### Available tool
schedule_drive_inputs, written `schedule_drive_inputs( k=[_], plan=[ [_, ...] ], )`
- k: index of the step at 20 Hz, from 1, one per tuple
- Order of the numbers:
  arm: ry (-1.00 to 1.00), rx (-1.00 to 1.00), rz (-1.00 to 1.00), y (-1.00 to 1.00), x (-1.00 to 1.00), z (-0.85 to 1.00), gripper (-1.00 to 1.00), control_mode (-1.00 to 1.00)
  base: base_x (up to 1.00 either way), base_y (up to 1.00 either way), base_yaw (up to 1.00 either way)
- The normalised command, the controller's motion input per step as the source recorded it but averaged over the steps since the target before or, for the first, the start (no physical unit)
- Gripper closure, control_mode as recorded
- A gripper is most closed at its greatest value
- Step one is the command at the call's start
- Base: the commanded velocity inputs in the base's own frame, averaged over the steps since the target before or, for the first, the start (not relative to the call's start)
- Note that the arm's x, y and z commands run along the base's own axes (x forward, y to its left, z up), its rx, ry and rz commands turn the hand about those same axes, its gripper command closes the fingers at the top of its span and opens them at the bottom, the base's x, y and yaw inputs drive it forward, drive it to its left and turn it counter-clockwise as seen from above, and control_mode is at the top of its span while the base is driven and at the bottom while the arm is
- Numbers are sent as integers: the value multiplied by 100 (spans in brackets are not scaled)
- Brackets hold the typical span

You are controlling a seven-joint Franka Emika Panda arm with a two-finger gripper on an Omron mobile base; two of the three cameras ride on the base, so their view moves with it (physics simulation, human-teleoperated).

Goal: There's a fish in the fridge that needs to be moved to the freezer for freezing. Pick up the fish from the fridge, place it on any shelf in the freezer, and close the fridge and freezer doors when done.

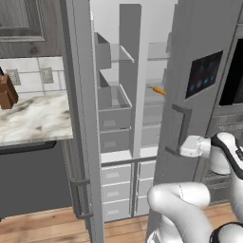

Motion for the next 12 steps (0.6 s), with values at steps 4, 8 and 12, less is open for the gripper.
schedule_drive_inputs(
  k=[4,8,12],
  plan=[
    [17,-4,-4,48,62,4,-100,-100,0,0,0],
    [6,-5,-4,54,66,0,-100,-100,0,0,0],
    [7,-6,-6,51,72,0,-100,-100,0,0,0]
  ],
)
